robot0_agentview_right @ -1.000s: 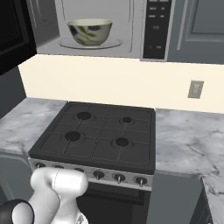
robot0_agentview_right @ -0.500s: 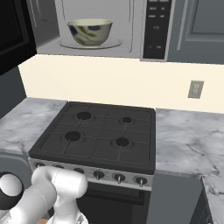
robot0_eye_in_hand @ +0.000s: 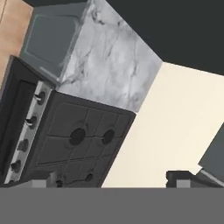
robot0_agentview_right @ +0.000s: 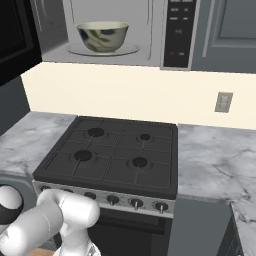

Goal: Pick the potato from the sink and place it in the bowl. Then pick the bowl and place it in the microwave. Then close the microwave door and press the start button.

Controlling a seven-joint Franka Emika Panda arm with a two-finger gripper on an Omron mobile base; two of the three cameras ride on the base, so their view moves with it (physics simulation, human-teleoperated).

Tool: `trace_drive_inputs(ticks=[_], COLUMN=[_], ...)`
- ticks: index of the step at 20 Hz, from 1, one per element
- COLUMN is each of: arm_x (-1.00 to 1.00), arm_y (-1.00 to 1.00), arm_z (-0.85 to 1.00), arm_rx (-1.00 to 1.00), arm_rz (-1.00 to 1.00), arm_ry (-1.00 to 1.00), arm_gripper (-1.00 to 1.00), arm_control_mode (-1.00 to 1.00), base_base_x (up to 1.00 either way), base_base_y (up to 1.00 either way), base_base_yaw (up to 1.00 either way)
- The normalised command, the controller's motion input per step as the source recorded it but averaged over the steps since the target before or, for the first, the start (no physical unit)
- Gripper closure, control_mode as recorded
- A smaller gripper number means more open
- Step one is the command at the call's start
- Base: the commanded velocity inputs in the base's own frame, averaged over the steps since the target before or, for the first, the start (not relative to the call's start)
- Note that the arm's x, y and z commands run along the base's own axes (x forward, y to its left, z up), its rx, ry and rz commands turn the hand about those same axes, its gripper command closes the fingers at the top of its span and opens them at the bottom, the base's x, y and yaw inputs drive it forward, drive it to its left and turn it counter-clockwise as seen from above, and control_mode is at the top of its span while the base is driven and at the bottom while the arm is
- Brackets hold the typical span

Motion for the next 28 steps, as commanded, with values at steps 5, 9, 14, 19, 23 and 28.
trace_drive_inputs(ticks=[5, 9, 14, 19, 23, 28], arm_x=[-0.03, -0.07, 0.01, 0.19, 0.49, 0.60], arm_y=[-0.89, -1.00, -1.00, -1.00, -1.00, -0.94], arm_z=[0.04, 0.11, 0.09, 0.00, 0.00, 0.00], arm_rx=[0.01, 0.09, 0.11, 0.10, 0.03, 0.00], arm_rz=[-0.08, -0.05, -0.07, -0.07, -0.08, -0.09], arm_ry=[-0.29, -0.23, -0.11, -0.02, 0.00, 0.00], arm_gripper=[-1.00, -1.00, -1.00, -1.00, -1.00, -1.00], arm_control_mode=[-1.00, -1.00, -1.00, -1.00, -1.00, -1.00], base_base_x=[0.00, 0.00, 0.00, 0.00, 0.00, 0.00], base_base_y=[0.00, 0.00, 0.00, 0.00, 0.00, 0.00], base_base_yaw=[0.00, 0.00, 0.00, 0.00, 0.00, 0.00])
